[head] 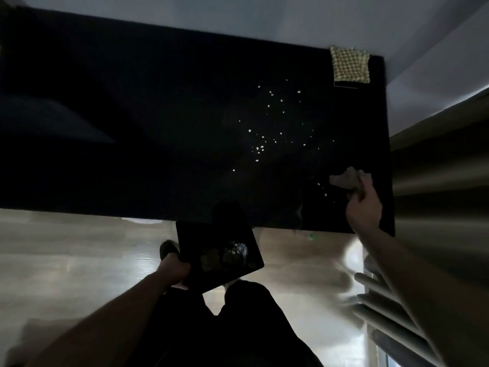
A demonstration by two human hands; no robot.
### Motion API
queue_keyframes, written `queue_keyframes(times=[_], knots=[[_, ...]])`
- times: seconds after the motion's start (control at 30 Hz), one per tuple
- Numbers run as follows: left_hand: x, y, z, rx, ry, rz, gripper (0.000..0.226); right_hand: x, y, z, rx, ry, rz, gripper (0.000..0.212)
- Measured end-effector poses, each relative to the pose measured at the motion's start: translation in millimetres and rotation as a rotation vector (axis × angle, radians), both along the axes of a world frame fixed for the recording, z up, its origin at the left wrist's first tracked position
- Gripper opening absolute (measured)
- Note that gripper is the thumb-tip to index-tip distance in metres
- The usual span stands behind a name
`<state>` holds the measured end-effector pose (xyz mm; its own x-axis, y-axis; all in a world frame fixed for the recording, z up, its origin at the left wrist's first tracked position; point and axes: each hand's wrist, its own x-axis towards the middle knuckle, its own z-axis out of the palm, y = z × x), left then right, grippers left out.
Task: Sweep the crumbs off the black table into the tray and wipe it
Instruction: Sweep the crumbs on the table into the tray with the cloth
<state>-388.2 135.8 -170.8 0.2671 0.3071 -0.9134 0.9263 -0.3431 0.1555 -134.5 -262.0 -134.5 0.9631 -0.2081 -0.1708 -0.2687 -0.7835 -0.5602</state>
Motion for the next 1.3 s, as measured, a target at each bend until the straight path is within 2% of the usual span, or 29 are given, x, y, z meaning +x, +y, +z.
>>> queue_keyframes(times=[0.07,0.13,0.2,0.3,0.4,0.5,0.63,0.7,0.87,1.03,1.17,1.3], knots=[[1,-2,0,0.014,0.005,-0.004,0.016,7,-4,-17,-0.095,0.081,0.113,0.063],[3,-5,0,0.018,0.011,0.007,0.013,5,7,-33,-0.18,0.134,0.126,0.059],[2,-6,-1,0.014,0.025,0.028,0.017,-10,29,-41,-0.183,0.089,0.159,0.059],[0,-6,-2,-0.022,0.036,0.108,0.026,-45,73,-47,-0.075,-0.011,0.31,0.061],[0,-8,0,-0.03,0.012,0.124,0.022,-88,128,-46,0.078,-0.057,0.476,0.057],[-1,-8,1,-0.057,0.006,0.157,0.023,-130,168,-46,0.203,0.003,0.654,0.053],[-7,-5,-2,-0.034,-0.023,0.119,0.021,-155,183,-24,0.305,0.209,0.877,0.06],[-8,-4,-2,-0.043,-0.034,0.11,0.028,-150,183,-11,0.349,0.234,0.847,0.06],[-9,-8,0,-0.019,0.001,0.075,0.035,-85,175,17,0.418,0.1,0.588,0.068],[-16,-3,-4,0.031,-0.01,0.034,0.031,11,179,27,0.301,0.004,0.431,0.068],[-21,4,-17,0.055,-0.011,0.012,0.035,60,201,13,0.161,0.023,0.497,0.062],[-18,5,-21,0.057,-0.018,-0.004,0.034,60,222,-18,-0.091,0.119,0.74,0.062]])
